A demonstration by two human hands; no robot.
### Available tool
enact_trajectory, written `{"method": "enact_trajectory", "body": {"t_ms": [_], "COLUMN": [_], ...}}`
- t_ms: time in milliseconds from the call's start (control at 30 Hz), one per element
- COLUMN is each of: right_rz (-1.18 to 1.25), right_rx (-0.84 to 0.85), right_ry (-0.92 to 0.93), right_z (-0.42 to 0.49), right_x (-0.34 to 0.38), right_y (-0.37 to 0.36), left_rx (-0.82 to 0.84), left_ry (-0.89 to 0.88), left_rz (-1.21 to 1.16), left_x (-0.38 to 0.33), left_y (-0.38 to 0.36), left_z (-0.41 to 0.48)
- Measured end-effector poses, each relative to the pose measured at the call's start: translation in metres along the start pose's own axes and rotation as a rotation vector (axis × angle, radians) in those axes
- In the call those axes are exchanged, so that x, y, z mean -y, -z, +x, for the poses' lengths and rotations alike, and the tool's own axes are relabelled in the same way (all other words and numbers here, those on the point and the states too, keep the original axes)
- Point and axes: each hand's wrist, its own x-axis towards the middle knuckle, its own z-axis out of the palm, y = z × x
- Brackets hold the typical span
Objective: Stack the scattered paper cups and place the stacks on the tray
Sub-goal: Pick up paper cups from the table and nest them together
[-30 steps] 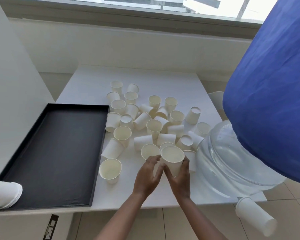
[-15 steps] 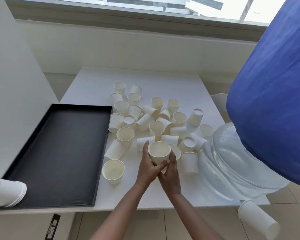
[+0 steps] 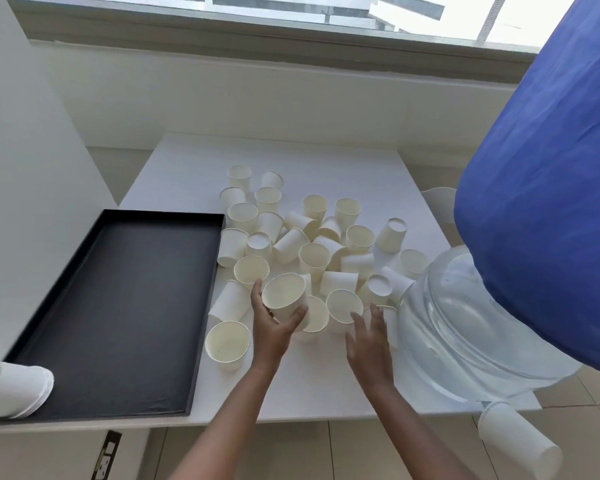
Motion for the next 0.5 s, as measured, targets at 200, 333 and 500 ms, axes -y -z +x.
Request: {"method": "enact_trajectory", "body": {"t_ms": [200,333,500], "right_rz": [0.059,0.146,0.336], "right_rx": [0.042,-0.072,-0.270], "right_ry": [-0.046,-0.009,-0.042], "right_z": [0.015,0.016,0.022], "right_x": [0.001,0.010,0.021], "right_y": [0.011,0.023,0.042], "left_rx": [0.039,0.067,0.086], "left_ry": [-0.059,-0.078,-0.143], "left_rz": [0.129,0.164,0.288], "left_x": [-0.004,-0.009,-0.010], "left_y": [0.003,0.004,0.005], "left_z": [-0.001,-0.001,0.004]}}
